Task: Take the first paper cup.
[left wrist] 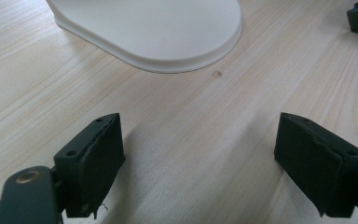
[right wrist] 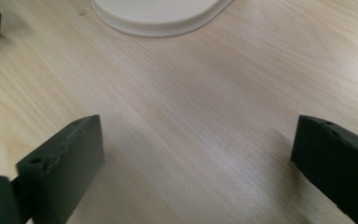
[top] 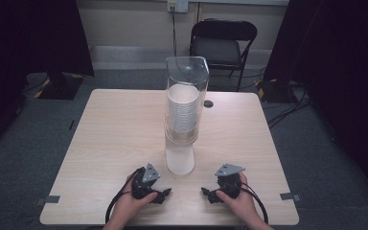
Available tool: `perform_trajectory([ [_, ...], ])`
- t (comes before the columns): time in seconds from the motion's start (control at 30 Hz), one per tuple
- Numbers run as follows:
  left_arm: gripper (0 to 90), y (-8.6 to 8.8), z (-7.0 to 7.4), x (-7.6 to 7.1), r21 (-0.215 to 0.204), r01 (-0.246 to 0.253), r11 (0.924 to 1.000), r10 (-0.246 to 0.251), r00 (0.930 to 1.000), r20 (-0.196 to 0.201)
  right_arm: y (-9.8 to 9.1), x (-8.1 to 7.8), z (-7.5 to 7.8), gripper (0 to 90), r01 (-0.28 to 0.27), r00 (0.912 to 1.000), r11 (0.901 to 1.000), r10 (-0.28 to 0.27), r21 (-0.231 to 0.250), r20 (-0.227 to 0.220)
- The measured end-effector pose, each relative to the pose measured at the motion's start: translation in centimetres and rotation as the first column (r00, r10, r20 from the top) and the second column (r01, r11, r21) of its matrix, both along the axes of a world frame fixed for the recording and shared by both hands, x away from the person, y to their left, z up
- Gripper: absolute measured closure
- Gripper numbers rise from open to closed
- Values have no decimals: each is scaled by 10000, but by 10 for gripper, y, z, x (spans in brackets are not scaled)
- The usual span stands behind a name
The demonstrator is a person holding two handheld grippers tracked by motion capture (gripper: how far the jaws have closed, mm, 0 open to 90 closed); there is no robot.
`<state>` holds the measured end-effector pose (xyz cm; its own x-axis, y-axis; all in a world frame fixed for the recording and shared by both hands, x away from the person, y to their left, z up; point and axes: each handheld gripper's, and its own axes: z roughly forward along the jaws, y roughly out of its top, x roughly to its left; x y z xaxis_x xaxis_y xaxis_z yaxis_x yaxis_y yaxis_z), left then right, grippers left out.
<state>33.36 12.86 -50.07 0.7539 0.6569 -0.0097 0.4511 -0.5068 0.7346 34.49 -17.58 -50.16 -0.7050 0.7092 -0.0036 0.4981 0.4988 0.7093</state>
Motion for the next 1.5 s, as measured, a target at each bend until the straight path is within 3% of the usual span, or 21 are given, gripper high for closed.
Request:
perform_trajectory([
  [0.23,152,0,0,0,-5,-2,10000,2,10000,-2,3,2,0,8,87,10000,10000,-87,-1,14],
  [0.27,152,0,0,0,-8,-5,10000,5,10000,0,3,3,0,37,155,9999,9999,-156,13,55],
  [0.33,152,0,0,0,-1,0,10000,0,10000,-4,4,6,3,179,295,9994,9994,-298,174,147],
  [0.37,152,0,0,0,2,-2,10000,2,10000,-2,5,7,5,191,317,9995,9989,-318,342,3],
  [0.4,152,0,0,0,0,2,10000,-2,10000,-1,6,10,7,145,169,9999,9989,-167,444,-36],
  [0.47,152,0,0,0,5,4,10000,-4,10000,1,11,17,17,167,182,9995,9977,-197,646,234],
  [0.63,152,0,0,0,1,2,10000,-2,10000,-2,20,26,32,183,141,9992,9910,-189,1333,345],
  [0.83,152,0,0,0,-5,3,10000,-3,10000,-8,36,41,58,182,-59,9984,9830,-46,1836,568],
  [1.2,151,1,1,1,132,111,9999,-112,9999,94,57,60,80,183,-331,9929,9717,52,2340,1187],
  [1.5,151,1,1,1,123,106,9999,-107,9999,90,66,70,87,180,-330,9929,9677,31,2500,1192],
])
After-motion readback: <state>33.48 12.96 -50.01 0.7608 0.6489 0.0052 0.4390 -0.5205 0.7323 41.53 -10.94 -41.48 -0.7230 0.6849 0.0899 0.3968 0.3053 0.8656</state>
